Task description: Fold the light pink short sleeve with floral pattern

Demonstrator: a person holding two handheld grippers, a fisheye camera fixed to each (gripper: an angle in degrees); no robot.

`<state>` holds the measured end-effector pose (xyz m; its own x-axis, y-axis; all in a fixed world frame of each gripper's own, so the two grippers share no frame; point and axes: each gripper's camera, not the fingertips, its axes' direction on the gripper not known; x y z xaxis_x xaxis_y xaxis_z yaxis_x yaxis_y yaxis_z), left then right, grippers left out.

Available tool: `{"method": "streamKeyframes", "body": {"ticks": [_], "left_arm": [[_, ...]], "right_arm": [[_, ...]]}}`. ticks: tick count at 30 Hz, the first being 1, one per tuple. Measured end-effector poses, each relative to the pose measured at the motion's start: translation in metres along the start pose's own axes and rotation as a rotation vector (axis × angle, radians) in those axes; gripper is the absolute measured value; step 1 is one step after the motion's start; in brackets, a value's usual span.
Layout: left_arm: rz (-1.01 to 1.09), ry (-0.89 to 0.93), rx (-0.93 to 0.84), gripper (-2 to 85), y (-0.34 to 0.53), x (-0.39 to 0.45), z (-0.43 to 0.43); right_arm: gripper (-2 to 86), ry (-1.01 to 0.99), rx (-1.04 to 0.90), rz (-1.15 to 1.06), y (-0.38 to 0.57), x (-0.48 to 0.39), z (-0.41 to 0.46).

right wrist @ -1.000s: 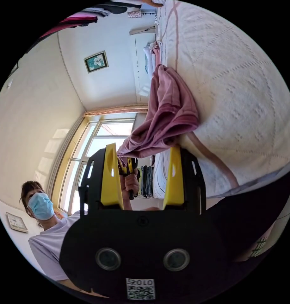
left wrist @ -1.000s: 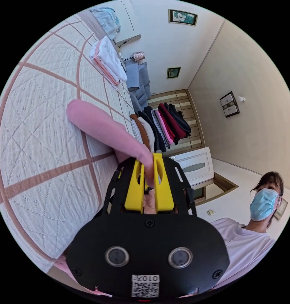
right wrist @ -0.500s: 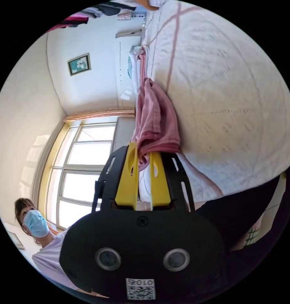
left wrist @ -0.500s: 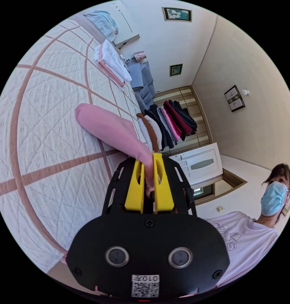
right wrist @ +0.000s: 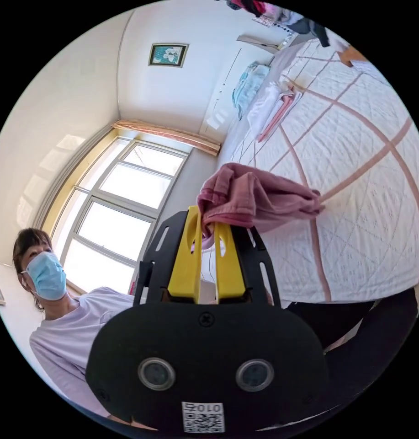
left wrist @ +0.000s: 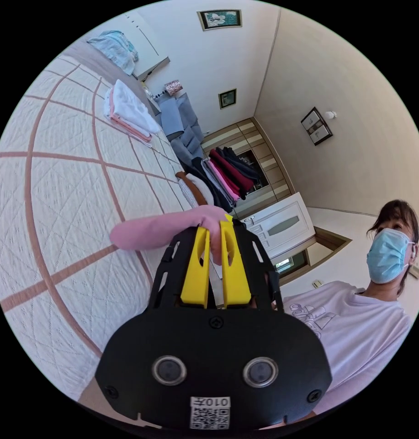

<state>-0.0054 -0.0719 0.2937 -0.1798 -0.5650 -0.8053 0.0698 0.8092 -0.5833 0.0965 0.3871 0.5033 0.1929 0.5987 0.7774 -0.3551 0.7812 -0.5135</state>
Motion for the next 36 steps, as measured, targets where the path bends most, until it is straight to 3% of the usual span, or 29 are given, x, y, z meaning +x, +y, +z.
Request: {"method": "streamKeyframes", "body": {"ticks": [5, 7, 13, 17, 20, 22, 24, 29, 32, 34, 36], "left_arm": [[0.025, 0.002, -0.004, 6.6, -0.082, -0.026, 0.008], [0.019, 0.002, 0.008, 6.5, -0.132, -0.042, 0.011], [0.37, -0.115, 0.069, 6.3, -0.328, -0.011, 0.017], [0.185, -0.169, 0.0, 6.0, -0.406, -0.112, 0.062], [-0.112, -0.166, -0.097, 5.5, -0.406, -0.23, 0.108], [-0.163, -0.184, -0.136, 5.2, -0.396, -0.267, 0.126], [-0.187, -0.097, -0.082, 4.9, -0.385, -0.282, 0.131], [-0.162, -0.094, -0.063, 5.0, -0.383, -0.263, 0.134], [-0.168, -0.217, -0.108, 5.2, -0.385, -0.255, 0.142], [-0.189, -0.226, -0.081, 5.3, -0.377, -0.249, 0.142], [-0.124, -0.349, -0.028, 5.0, -0.36, -0.216, 0.135]], "right_arm": [[5.6, 0.068, -0.066, -0.061, -0.079, -0.005, 0.028], [5.6, 0.069, -0.106, -0.084, -0.155, 0.007, 0.05], [5.5, 0.118, -0.034, -0.456, -0.375, -0.045, 0.081], [5.6, 0.293, -0.053, -0.436, -0.458, 0.01, 0.123], [5.8, 0.358, -0.17, -0.136, -0.49, 0.144, 0.167], [5.8, 0.248, -0.157, 0.031, -0.48, 0.221, 0.175], [5.8, 0.155, -0.11, 0.044, -0.469, 0.236, 0.171], [5.9, 0.152, -0.131, 0.015, -0.474, 0.211, 0.176], [6.4, 0.255, -0.216, -0.002, -0.487, 0.192, 0.195], [6.8, 0.336, -0.227, -0.036, -0.485, 0.167, 0.191], [7.1, 0.472, -0.22, -0.112, -0.467, 0.131, 0.181]]}}
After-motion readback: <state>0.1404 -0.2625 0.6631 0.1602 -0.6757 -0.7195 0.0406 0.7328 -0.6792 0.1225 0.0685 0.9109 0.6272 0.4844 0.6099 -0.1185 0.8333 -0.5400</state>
